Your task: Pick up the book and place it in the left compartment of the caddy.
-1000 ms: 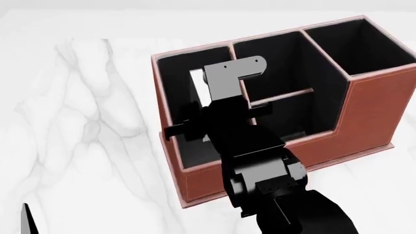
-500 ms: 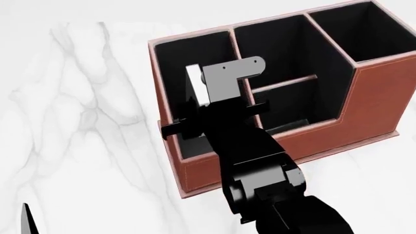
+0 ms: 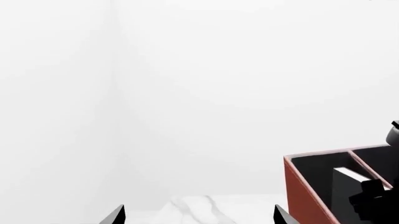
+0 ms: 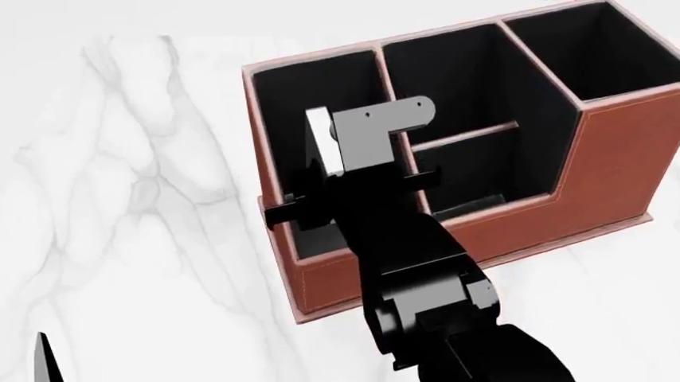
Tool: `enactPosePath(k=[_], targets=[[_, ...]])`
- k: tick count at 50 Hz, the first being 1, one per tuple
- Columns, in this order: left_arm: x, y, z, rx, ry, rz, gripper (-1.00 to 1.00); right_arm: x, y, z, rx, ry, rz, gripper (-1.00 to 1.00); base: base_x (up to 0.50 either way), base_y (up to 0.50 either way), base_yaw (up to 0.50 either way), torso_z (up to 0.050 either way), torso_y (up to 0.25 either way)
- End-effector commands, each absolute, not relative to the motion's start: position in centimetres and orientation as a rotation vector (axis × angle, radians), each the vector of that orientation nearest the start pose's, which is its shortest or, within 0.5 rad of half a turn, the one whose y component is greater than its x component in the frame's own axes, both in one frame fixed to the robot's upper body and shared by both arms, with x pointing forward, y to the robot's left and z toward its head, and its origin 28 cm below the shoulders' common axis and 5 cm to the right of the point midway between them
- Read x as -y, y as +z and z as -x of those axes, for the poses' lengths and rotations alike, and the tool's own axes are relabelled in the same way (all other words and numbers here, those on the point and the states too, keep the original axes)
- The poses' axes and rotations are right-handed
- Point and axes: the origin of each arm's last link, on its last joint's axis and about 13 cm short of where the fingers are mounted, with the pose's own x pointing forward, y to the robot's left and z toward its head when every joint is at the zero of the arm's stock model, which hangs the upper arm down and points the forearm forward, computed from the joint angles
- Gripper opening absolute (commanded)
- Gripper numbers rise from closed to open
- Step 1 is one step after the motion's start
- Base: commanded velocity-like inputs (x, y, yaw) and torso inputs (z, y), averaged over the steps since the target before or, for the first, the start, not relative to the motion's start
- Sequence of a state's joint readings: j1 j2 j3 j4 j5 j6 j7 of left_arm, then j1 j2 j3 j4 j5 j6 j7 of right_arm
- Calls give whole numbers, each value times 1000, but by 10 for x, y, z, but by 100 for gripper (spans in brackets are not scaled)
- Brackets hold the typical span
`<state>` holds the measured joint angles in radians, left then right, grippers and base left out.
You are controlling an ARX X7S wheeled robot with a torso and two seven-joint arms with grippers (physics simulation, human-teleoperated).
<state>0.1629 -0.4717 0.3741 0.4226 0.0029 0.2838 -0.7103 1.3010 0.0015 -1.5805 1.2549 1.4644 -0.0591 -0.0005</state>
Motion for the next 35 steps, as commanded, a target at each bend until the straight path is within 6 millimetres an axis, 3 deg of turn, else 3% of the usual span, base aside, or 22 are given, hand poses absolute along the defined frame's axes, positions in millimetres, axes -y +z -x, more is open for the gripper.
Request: enactPosePath(k=[1,35], targets=[[-212,77,-158,501,160,-96,100,46,151,-417,-169,328,70,-100,0,0,0,0,0],[-213,77,-158,502,166,-97,100,46,134,-412,-208,329,79,-100,0,0,0,0,1]])
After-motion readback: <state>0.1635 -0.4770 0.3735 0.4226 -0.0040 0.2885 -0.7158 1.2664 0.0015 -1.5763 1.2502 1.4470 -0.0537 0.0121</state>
